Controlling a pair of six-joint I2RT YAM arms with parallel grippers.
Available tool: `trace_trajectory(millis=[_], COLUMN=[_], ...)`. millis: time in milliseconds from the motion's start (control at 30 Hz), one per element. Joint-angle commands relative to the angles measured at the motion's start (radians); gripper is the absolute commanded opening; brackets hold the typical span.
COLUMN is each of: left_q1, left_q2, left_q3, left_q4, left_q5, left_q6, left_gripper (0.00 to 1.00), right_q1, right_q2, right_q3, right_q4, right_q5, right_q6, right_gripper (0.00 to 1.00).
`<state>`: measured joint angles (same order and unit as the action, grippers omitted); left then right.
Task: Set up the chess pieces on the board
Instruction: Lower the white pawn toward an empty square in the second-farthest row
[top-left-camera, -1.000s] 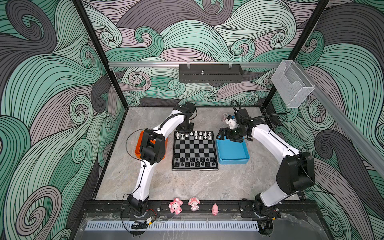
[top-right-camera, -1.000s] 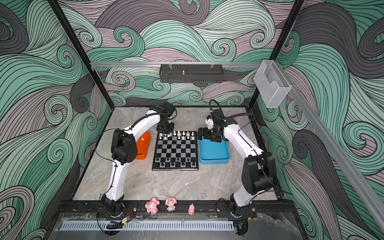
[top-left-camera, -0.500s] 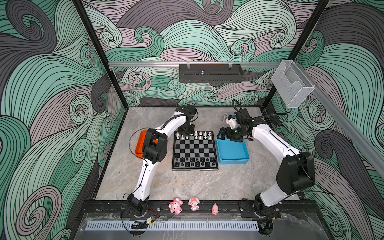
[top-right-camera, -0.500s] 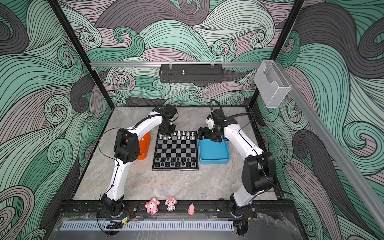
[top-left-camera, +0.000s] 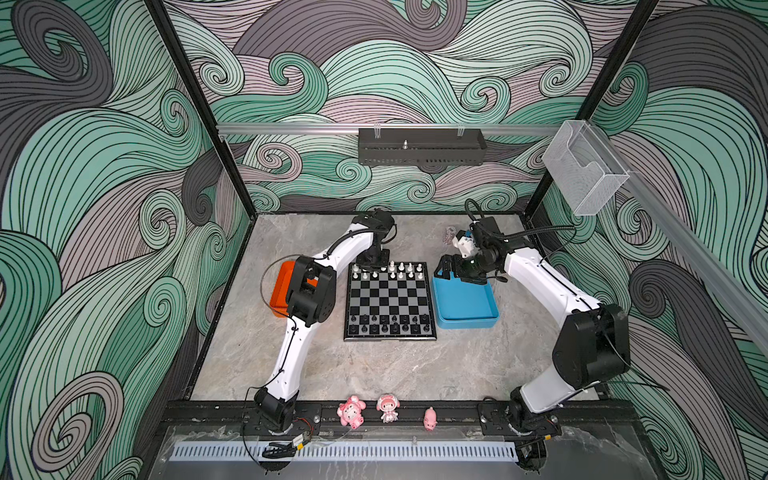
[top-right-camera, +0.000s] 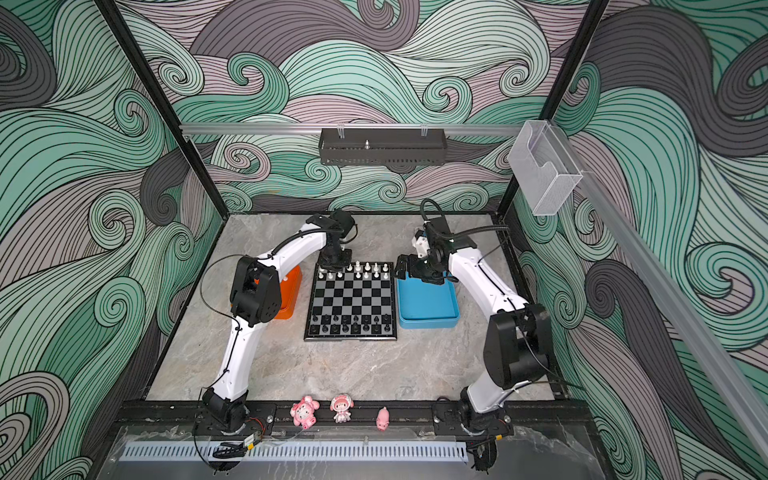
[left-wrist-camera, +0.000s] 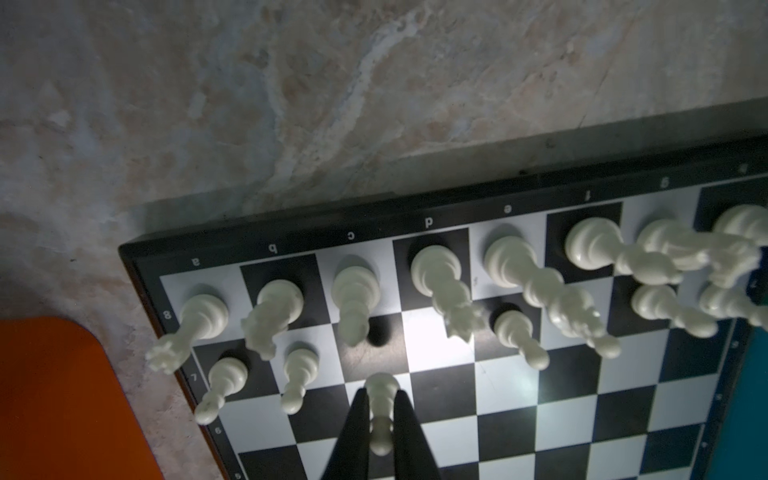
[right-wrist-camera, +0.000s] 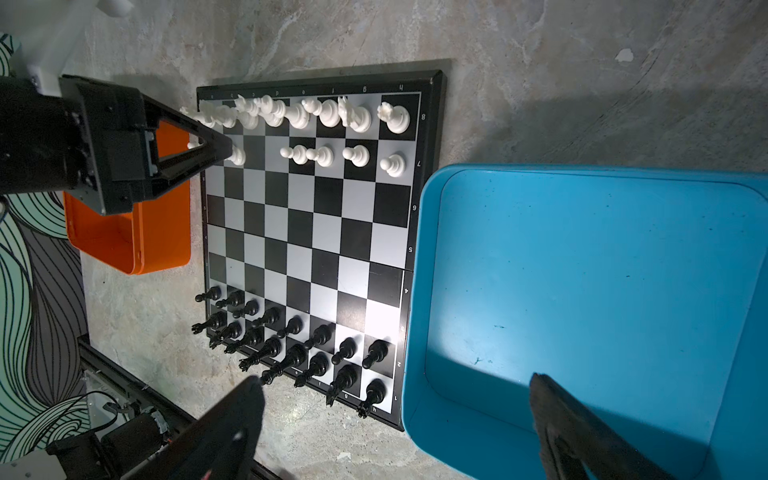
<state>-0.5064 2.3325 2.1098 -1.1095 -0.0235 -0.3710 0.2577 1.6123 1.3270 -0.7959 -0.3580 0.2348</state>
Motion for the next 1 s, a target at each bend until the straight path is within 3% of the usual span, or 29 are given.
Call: trace_trajectory(millis=[0, 967], left_q1=[-0.004, -0.004], left_q2=[0.023, 0.051], left_q3=[0.036, 0.050], left_q4=[-0.007, -0.004], left_q5=[-0.018, -0.049], left_q6=[-0.011, -0.006], left_gripper=[0.14, 0.14], right_q1=[-0.007, -0.012], right_q2=[0.001, 0.015], right_q3=[-0.013, -0.014], right_q4=[0.000, 0.003], right_q5=[-0.012, -0.019], right_q6=[-0.019, -0.017], right_gripper=[0.99, 0.99])
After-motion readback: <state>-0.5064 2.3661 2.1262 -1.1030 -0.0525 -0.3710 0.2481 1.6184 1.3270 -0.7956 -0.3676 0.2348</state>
